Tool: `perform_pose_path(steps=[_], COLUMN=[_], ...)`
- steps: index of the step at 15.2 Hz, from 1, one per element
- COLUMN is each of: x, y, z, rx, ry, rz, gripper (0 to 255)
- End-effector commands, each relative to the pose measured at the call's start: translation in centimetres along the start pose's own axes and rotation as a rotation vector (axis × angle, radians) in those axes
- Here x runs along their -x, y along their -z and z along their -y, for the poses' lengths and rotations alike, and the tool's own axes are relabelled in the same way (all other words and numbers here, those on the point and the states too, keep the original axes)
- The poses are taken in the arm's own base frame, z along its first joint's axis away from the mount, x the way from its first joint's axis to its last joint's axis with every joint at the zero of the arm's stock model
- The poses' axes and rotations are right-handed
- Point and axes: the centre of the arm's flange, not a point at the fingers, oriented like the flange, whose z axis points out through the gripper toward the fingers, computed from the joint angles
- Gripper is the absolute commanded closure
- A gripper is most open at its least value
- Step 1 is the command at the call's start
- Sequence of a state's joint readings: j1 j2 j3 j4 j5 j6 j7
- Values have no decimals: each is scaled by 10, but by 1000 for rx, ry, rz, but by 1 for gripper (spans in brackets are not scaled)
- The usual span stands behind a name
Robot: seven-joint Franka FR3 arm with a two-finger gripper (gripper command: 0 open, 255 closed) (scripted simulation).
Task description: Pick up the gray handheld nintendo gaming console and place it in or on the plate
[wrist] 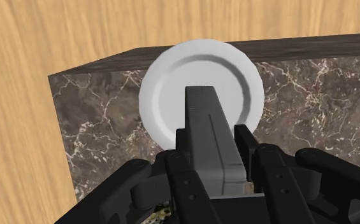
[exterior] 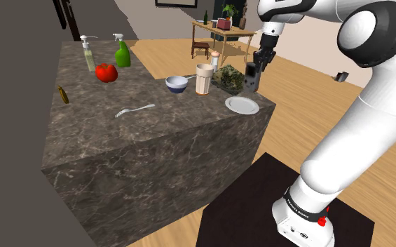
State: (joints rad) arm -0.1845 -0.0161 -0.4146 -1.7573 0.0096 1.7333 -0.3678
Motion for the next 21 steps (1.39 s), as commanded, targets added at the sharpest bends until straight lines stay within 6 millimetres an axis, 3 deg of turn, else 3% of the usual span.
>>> perform_pose_path(steps=[1, 19, 21], x=[-1, -1, -1], y=[-10, -105, -105], z=[-1, -3, -3], rx=[0, 0, 0], ry=[1, 1, 1], rz=[-1, -1, -1], gripper=[255, 255, 255])
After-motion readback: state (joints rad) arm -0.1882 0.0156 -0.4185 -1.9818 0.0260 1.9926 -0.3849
